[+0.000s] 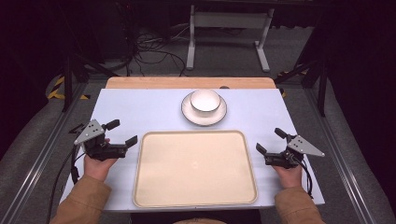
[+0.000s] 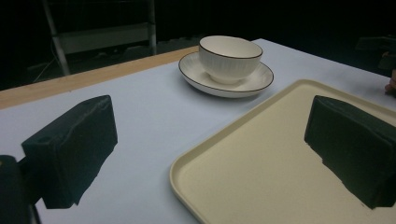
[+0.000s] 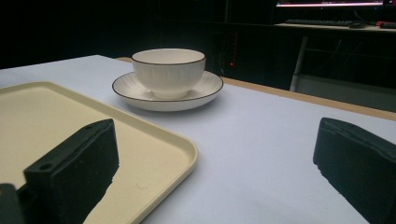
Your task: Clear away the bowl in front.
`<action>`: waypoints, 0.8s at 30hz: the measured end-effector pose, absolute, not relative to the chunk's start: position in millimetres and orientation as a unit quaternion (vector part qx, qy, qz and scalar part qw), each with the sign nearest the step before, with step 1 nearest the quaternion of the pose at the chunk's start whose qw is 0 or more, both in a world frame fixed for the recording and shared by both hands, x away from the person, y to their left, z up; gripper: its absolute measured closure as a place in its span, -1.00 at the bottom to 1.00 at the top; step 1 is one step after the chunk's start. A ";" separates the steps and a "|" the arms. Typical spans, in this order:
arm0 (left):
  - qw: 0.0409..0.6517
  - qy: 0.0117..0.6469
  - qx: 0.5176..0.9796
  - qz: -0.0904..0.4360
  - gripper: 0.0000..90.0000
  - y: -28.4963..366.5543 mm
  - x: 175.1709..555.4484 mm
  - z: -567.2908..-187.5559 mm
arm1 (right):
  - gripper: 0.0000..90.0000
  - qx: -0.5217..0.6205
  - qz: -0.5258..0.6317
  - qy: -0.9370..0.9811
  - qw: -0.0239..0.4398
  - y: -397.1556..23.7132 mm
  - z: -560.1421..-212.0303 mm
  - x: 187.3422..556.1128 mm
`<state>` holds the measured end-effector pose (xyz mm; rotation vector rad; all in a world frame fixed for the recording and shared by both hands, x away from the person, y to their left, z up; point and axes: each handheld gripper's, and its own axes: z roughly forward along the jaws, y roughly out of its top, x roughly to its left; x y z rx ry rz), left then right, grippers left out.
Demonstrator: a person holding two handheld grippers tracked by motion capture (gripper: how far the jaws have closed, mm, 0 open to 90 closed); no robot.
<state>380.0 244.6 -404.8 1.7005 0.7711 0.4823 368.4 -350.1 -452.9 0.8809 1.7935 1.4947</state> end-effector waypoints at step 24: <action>0.575 0.300 0.733 0.205 -0.88 216.6 396.8 -367.3 | -0.99 0.342 0.570 0.678 0.313 -351.3 -453.3 369.0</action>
